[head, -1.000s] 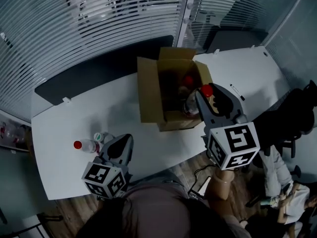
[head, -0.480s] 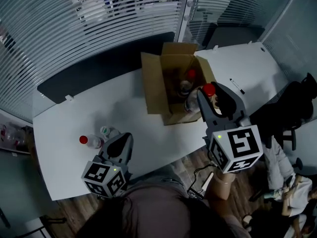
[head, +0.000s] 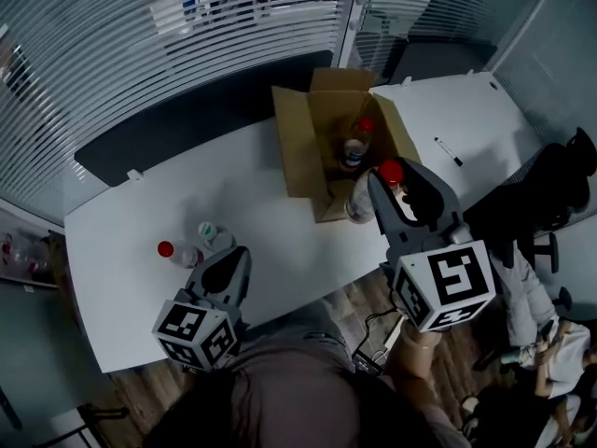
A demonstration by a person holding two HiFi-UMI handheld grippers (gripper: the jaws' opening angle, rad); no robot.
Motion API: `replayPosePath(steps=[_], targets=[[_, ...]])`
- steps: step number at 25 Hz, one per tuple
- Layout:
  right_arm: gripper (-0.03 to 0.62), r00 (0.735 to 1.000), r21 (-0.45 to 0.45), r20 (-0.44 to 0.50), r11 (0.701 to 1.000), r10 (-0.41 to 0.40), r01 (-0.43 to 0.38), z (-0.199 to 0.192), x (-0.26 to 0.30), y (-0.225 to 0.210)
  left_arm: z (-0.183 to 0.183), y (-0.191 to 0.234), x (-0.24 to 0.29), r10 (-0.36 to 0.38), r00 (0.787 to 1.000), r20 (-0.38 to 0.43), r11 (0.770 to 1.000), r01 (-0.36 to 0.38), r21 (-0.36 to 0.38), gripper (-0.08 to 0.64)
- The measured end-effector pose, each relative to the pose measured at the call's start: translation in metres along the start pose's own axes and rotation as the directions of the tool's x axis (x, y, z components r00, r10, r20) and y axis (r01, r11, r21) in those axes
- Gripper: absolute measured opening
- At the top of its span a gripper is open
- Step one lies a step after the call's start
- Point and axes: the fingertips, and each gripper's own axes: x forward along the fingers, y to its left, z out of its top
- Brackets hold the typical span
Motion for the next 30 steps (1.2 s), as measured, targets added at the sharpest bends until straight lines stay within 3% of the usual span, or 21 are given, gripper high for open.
replayPosePath(steps=[9, 18, 30], targets=[[0.166, 0.999, 0.025, -0.027, 0.999, 0.039, -0.038, -0.014, 0.0, 0.041, -0.01, 0.014, -0.023, 0.009, 1.0, -0.004, 1.0, -0.009, -0.005, 0.008], [0.165, 0.991, 0.022, -0.018, 0.991, 0.132, -0.132, -0.021, 0.003, 0.086, -0.017, 0.029, -0.048, 0.057, 0.998, 0.012, 0.998, -0.056, -0.014, 0.008], [0.165, 0.948, 0.007, -0.031, 0.948, 0.317, -0.317, -0.027, 0.018, 0.167, -0.022, 0.056, -0.09, 0.166, 0.985, 0.057, 0.985, -0.162, -0.056, 0.008]])
